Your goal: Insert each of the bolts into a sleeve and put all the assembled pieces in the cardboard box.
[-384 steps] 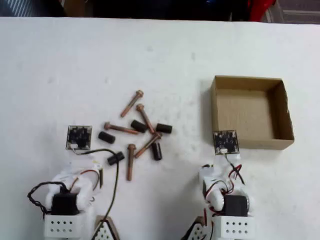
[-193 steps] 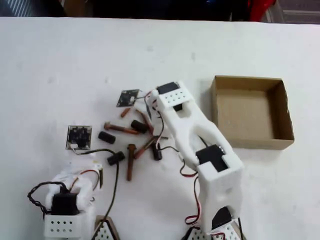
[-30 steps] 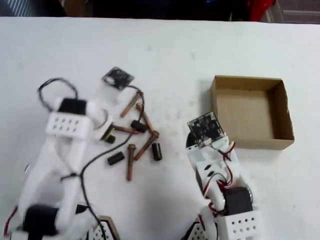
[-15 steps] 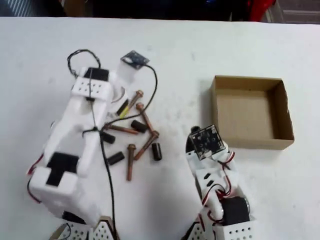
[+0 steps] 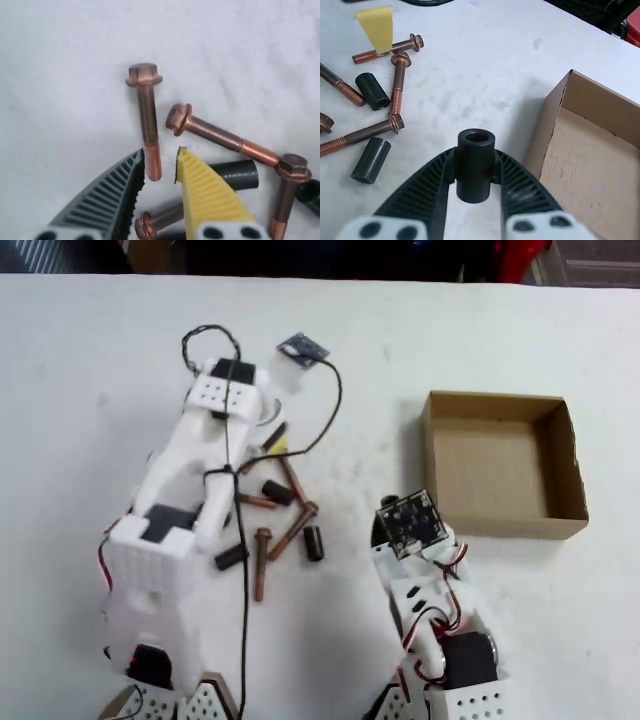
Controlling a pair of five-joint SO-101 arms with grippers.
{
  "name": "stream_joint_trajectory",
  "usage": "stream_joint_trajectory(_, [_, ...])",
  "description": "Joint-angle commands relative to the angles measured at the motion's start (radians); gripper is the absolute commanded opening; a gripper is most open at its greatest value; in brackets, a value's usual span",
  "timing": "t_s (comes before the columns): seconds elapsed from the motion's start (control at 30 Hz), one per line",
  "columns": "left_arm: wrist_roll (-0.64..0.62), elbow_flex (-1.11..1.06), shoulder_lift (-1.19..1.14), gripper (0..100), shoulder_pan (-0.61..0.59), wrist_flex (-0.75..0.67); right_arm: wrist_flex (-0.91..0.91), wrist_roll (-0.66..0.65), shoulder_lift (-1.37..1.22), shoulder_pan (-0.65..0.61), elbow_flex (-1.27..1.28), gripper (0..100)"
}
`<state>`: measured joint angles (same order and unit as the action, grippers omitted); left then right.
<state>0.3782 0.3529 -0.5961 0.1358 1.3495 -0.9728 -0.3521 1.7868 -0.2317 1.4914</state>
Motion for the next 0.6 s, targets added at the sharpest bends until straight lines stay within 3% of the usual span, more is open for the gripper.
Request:
stream_joint_trajectory(0.0, [-0.002,0.146,-0.047,14,0.002,0.006,0.022,0.005,0.013,0.001,-0.008,1.6])
stream_joint_trajectory(0.57, [-0.008,0.376,-0.282,14,-0.008,0.012,0.022,-0.037,0.013,-0.001,0.003,1.6])
